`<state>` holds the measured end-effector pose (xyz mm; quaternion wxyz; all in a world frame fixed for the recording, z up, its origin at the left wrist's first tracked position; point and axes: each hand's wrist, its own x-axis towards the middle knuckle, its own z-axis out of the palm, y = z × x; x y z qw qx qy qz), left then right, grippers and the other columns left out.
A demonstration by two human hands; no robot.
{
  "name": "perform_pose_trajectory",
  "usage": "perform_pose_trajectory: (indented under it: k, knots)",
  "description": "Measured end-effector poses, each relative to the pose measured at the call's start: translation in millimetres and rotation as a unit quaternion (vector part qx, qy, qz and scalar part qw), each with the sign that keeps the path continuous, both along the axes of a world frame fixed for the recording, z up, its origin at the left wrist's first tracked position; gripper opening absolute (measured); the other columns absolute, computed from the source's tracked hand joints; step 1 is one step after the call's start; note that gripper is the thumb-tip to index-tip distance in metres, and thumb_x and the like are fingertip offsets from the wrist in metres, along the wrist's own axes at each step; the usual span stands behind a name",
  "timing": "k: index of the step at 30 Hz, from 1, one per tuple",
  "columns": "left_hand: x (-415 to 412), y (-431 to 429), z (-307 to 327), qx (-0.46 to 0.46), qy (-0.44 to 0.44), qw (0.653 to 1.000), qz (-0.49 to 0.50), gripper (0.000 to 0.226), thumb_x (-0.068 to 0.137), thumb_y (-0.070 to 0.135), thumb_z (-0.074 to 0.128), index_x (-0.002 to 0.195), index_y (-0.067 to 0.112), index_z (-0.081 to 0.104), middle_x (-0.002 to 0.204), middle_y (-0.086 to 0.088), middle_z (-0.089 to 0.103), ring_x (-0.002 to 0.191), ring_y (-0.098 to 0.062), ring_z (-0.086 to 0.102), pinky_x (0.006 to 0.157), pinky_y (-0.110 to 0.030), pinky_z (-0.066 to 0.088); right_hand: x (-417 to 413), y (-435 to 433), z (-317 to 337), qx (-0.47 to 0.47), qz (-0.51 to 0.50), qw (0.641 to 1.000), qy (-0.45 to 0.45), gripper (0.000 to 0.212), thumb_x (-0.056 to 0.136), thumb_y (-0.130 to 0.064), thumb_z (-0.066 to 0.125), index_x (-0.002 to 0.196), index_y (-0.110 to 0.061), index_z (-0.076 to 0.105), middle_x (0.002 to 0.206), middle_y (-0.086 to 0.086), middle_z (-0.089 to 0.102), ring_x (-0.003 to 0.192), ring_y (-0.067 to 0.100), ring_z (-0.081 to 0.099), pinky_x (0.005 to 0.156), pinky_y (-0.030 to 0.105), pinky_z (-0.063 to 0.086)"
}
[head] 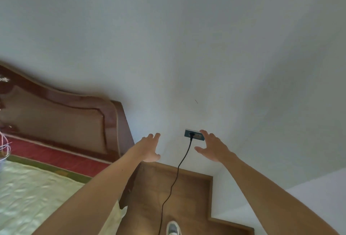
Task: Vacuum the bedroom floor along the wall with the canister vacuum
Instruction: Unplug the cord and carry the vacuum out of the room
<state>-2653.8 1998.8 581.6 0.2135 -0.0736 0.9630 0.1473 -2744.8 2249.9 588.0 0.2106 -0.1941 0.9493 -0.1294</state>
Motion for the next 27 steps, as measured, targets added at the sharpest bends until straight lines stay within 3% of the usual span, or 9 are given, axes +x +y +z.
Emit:
perform_pose_trajectory:
  k: [8, 12, 18, 22, 25, 27]
  knots:
    - [-59, 15, -97, 0.044, -0.077, 0.996, -0.003, 0.084, 0.088, 0.034, 0.063, 0.154, 0.021, 0.014, 0.147, -0.010, 0.038, 0.127, -0.032, 0.047, 0.100, -0.043, 0.049, -64, -6, -95, -0.026, -0.042, 0.996, -0.072, 0.074, 0.095, -0.049, 0.054, 0.154, -0.023, 0.018, 0.140, 0.010, 0.047, 0.125, 0.026, 0.050, 0.099, 0.038, 0.044]
    - [-71, 27, -148, 0.068, -0.106, 0.992, -0.002, 0.085, 0.089, 0.034, 0.064, 0.155, 0.016, 0.014, 0.151, -0.011, 0.036, 0.135, -0.034, 0.040, 0.108, -0.044, 0.043, -80, -13, -139, -0.065, -0.085, 0.992, -0.073, 0.062, 0.098, -0.043, 0.052, 0.151, -0.021, 0.028, 0.134, 0.007, 0.051, 0.122, 0.024, 0.052, 0.096, 0.036, 0.044]
    - [-91, 50, -217, 0.122, -0.141, 0.982, 0.011, 0.090, 0.087, 0.034, 0.069, 0.156, 0.023, 0.013, 0.156, -0.006, 0.032, 0.143, -0.031, 0.031, 0.115, -0.045, 0.034, -94, -29, -197, -0.162, -0.163, 0.969, -0.090, 0.054, 0.098, -0.039, 0.054, 0.146, -0.018, 0.040, 0.123, 0.004, 0.061, 0.112, 0.021, 0.059, 0.094, 0.036, 0.049]
    - [-100, 65, -246, 0.191, -0.148, 0.970, 0.041, 0.088, 0.086, 0.035, 0.069, 0.154, 0.030, 0.014, 0.158, -0.001, 0.030, 0.142, -0.026, 0.031, 0.115, -0.047, 0.033, -101, -45, -223, -0.210, -0.215, 0.950, -0.082, 0.047, 0.098, -0.038, 0.056, 0.137, -0.011, 0.051, 0.110, 0.006, 0.070, 0.098, 0.022, 0.066, 0.086, 0.034, 0.052]
    - [-98, 75, -259, 0.242, -0.166, 0.953, 0.074, 0.083, 0.089, 0.035, 0.065, 0.154, 0.031, 0.015, 0.153, -0.001, 0.038, 0.127, -0.017, 0.044, 0.105, -0.034, 0.038, -103, -57, -232, -0.243, -0.243, 0.937, -0.066, 0.036, 0.097, -0.035, 0.059, 0.121, -0.007, 0.059, 0.096, 0.002, 0.070, 0.080, 0.016, 0.064, 0.074, 0.028, 0.049]
    - [-94, 80, -262, 0.265, -0.154, 0.948, 0.085, 0.073, 0.092, 0.034, 0.063, 0.153, 0.027, 0.022, 0.150, -0.001, 0.042, 0.126, -0.015, 0.046, 0.103, -0.030, 0.036, -104, -61, -236, -0.261, -0.260, 0.928, -0.049, 0.030, 0.096, -0.032, 0.062, 0.110, -0.007, 0.062, 0.083, -0.003, 0.065, 0.070, 0.011, 0.060, 0.070, 0.026, 0.048]
